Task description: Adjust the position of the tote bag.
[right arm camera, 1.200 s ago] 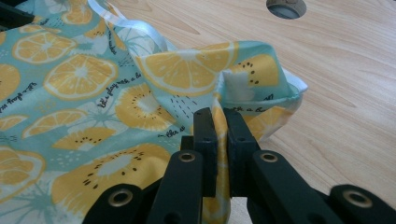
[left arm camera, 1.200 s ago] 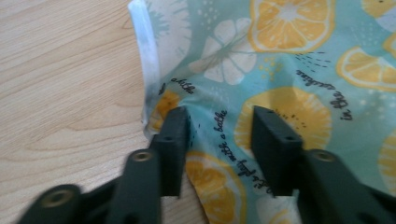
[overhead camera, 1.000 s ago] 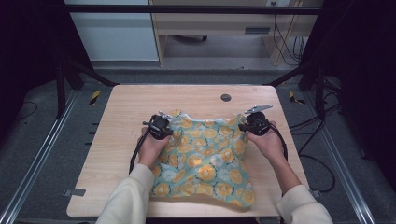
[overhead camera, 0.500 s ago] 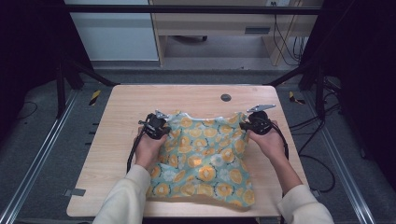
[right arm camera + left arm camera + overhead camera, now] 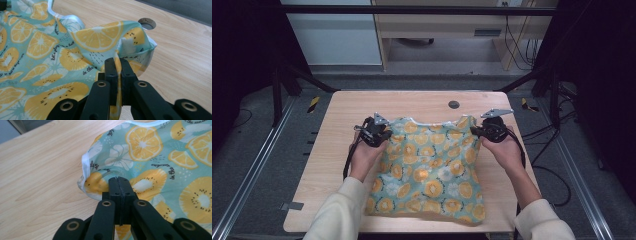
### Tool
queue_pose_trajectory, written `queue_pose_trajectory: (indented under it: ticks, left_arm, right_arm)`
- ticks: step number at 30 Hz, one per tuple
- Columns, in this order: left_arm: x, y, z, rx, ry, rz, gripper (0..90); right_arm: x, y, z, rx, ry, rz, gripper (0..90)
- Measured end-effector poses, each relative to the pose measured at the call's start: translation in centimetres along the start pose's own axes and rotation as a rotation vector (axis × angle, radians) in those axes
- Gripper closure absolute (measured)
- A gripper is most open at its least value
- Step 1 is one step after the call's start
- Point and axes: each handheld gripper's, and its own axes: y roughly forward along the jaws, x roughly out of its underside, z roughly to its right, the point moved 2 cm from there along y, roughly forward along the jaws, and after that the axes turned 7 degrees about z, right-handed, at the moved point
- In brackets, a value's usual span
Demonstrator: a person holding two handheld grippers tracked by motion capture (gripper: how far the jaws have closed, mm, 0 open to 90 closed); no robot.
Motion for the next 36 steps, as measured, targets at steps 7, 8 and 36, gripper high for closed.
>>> queue_pose_trajectory:
  ticks: [7,8,36]
  left_arm:
    - [-1.1,-1.6,0.1,-0.005,0.03,0.03,90.0]
    - [-1.3,-1.8,0.0,-0.008,0.033,0.033,90.0]
    - [-1.3,-4.0,1.1,-0.003,0.095,0.093,90.0]
  right_arm:
    - [-0.5,-1.1,-0.2,-0.008,-0.024,0.03,87.7]
    - [-0.8,-1.2,-0.2,-0.008,-0.023,0.038,87.7]
    - [-0.1,-2.6,-0.8,-0.001,-0.065,0.072,87.7]
